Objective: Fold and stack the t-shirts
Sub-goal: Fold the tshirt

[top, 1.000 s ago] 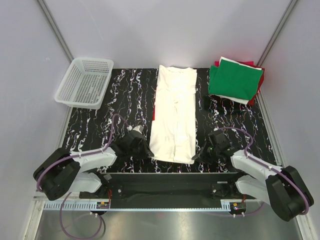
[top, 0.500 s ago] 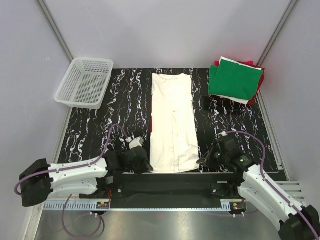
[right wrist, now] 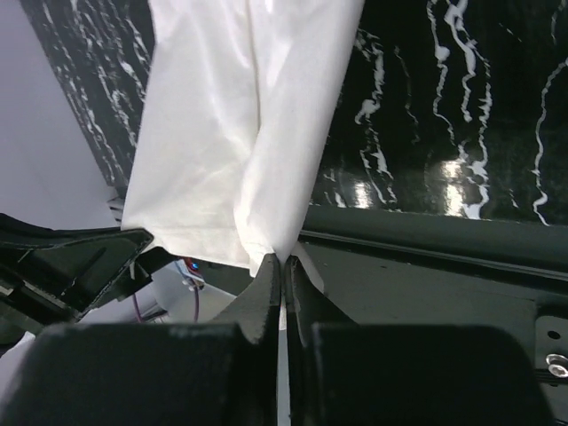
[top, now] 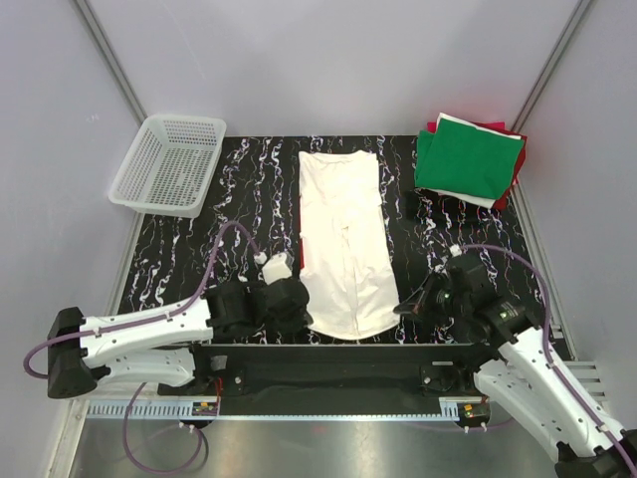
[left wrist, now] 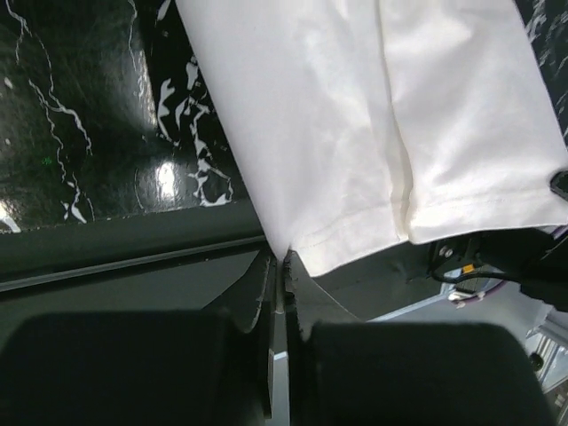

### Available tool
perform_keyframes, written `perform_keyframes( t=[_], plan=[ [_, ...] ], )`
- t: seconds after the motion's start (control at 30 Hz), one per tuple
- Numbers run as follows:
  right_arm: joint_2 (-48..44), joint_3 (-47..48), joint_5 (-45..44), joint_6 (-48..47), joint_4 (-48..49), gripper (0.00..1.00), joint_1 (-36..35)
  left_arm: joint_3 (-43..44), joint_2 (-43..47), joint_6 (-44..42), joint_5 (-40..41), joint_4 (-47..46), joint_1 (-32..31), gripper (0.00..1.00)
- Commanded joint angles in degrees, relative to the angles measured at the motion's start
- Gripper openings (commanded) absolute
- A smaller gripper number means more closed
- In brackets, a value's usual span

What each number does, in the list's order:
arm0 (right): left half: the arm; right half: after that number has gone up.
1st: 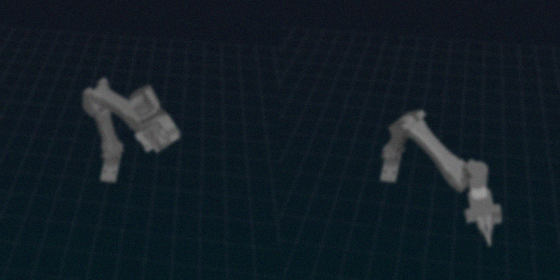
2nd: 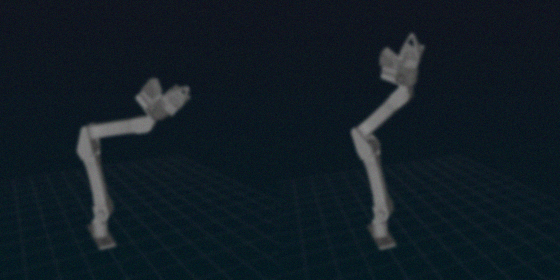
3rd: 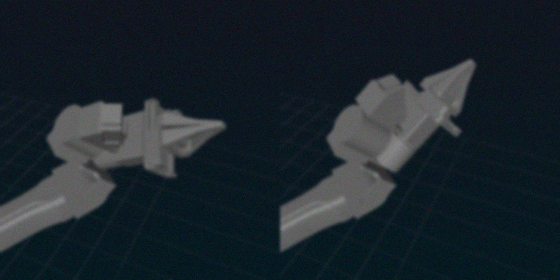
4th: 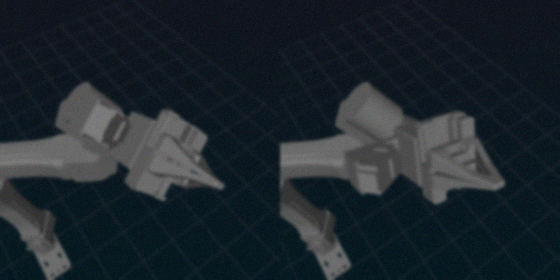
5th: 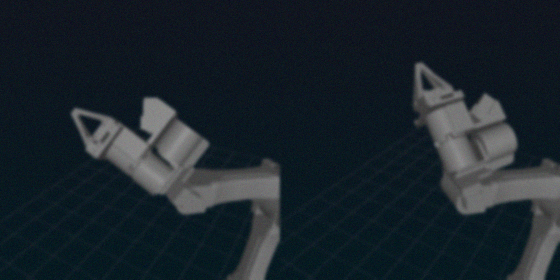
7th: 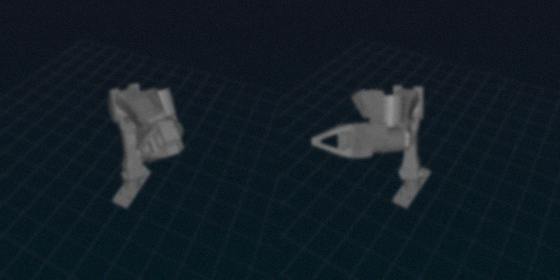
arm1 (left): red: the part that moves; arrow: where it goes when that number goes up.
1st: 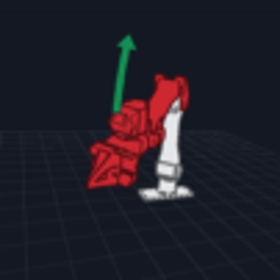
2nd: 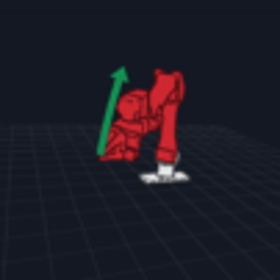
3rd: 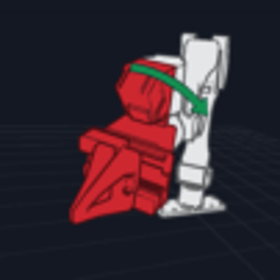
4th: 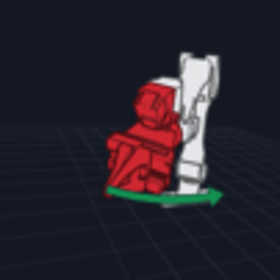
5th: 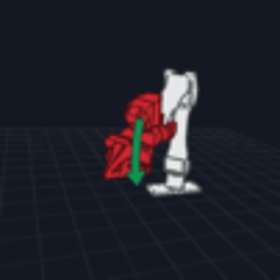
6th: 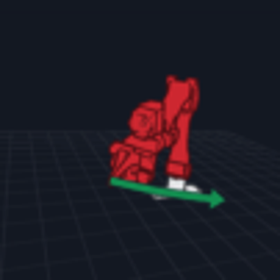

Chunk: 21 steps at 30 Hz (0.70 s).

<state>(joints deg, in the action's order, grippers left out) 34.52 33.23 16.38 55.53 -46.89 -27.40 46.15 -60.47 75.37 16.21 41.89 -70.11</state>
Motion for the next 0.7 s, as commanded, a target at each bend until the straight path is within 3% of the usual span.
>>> perform_keyframes(
  t=[0.0,0.3,0.67],
  plan=[
    [3.43,6.48,-1.53,-2.53,-0.31,0.00,-0.46,5.78,-0.53,-3.91,4.19,4.87,2.51,0.06],
    [18.99,16.93,-6.09,-8.59,4.18,0.00,-0.20,12.02,-4.13,-17.35,-2.14,3.37,17.36,0.08],
    [39.63,27.93,-2.41,-16.85,9.89,0.00,7.88,24.15,-20.12,-30.97,-10.22,1.18,30.29,0.09]
  ],
)
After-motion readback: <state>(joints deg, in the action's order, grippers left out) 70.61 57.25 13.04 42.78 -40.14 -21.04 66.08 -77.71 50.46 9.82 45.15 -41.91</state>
